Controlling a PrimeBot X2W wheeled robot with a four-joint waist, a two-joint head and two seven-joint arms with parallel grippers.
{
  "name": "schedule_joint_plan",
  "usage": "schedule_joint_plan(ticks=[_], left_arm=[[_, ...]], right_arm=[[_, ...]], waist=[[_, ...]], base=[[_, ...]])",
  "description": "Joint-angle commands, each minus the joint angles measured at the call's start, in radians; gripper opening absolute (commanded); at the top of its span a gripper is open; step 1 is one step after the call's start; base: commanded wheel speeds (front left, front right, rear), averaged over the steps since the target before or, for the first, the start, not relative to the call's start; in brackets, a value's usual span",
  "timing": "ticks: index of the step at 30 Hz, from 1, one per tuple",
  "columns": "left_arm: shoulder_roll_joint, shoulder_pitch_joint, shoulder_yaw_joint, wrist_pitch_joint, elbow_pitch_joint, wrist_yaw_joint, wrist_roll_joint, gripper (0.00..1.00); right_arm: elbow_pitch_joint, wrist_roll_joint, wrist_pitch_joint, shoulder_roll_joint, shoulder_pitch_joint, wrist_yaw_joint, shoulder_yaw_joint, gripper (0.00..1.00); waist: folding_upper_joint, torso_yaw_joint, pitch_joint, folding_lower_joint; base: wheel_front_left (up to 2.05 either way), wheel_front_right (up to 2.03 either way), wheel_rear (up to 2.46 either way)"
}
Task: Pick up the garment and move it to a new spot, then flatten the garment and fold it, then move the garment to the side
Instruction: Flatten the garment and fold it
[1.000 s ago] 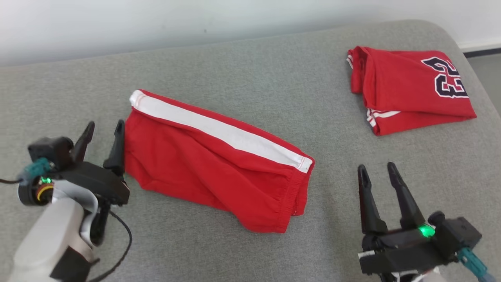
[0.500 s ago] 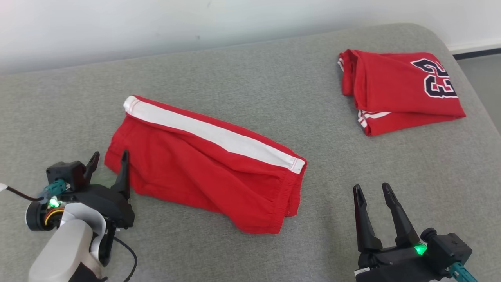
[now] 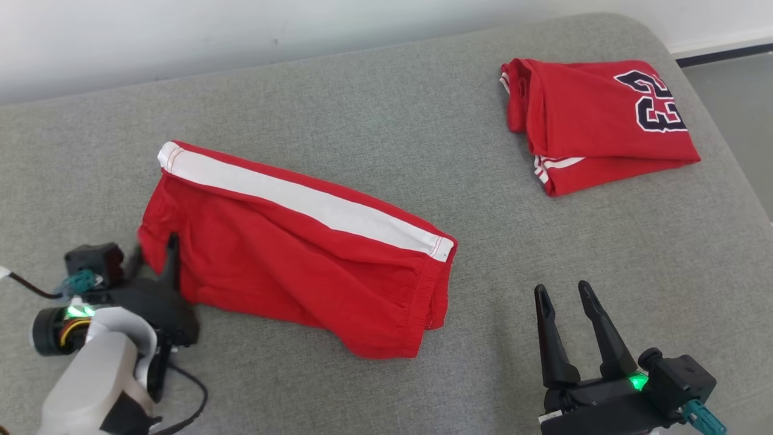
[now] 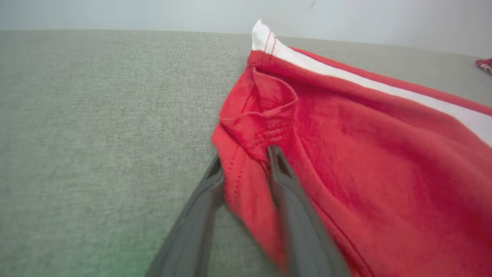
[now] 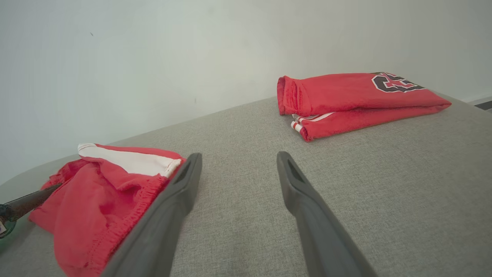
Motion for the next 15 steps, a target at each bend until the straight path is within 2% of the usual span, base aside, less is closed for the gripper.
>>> schedule_joint_plan(ticks=[1,9,15], left_arm=[[-0.012,0.0,-0.008,-0.002,0.007,-0.007,-0.002,0.0],[-0.017,0.048,0.009,-0.002,-0.036,-0.015,-0.001,0.0],[-0.05,0.166,0.035,-0.002,-0.113,-0.014,-0.017,0.0]], right_arm=[[-0.003,0.007,0.0,0.002,-0.004,-0.002,-0.002,1.0],[0.002,0.009,0.0,0.001,0.017,-0.002,0.017,1.0],[0.016,0.012,0.0,0.001,0.053,-0.002,0.006,1.0]], waist=[[0.0001,0.006,0.0,0.0],[0.0001,0.051,-0.058,0.0],[0.0001,0.1,-0.134,0.0]], base=[[0.0,0.0,0.0],[0.0,0.0,0.0],[0.0,0.0,0.0]])
